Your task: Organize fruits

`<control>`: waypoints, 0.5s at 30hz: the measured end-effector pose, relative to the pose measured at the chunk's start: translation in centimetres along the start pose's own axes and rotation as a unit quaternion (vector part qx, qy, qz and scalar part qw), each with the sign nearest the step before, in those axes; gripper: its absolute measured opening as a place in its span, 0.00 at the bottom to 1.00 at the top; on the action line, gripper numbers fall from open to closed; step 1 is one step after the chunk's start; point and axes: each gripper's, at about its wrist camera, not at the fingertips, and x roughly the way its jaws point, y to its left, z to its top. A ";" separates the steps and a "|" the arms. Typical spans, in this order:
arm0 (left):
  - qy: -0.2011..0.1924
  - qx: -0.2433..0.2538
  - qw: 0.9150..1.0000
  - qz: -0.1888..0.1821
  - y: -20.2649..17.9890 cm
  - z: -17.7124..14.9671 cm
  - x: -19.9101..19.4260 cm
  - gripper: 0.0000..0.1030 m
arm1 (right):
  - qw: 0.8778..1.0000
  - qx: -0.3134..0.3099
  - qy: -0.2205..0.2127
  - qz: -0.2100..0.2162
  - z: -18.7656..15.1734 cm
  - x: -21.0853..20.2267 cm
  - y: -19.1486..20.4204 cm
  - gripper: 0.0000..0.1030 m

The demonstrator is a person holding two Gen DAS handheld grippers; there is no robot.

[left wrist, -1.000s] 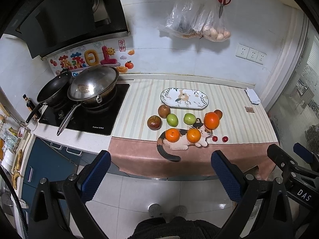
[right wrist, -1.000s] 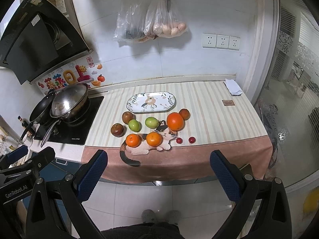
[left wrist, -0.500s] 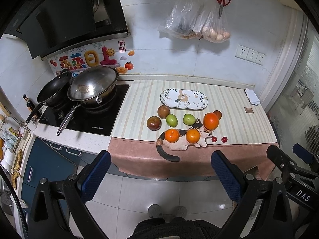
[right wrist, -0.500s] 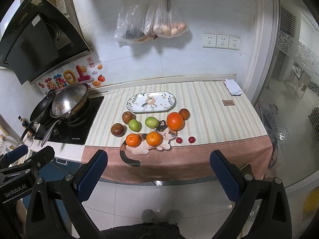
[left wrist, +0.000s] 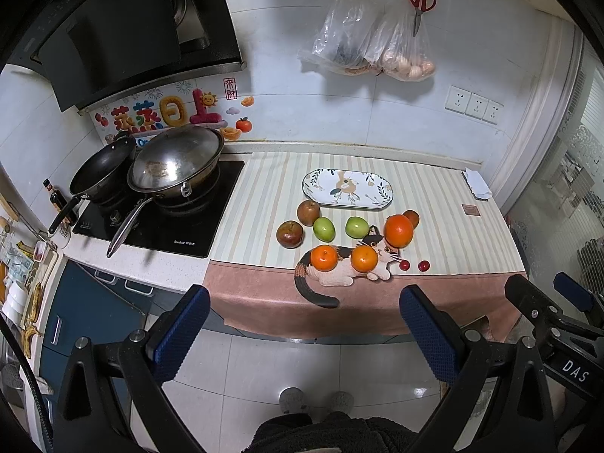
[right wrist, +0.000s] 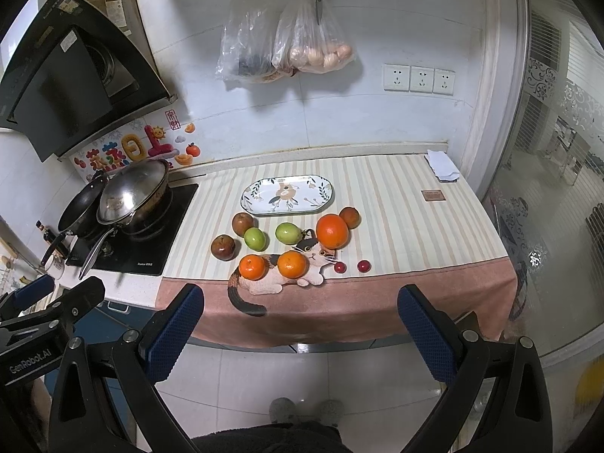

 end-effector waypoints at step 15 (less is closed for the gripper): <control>0.036 -0.018 0.997 0.064 -1.3 5.0 10.1 1.00 | 0.997 0.042 0.055 0.024 2.6 10.7 -4.8 1.00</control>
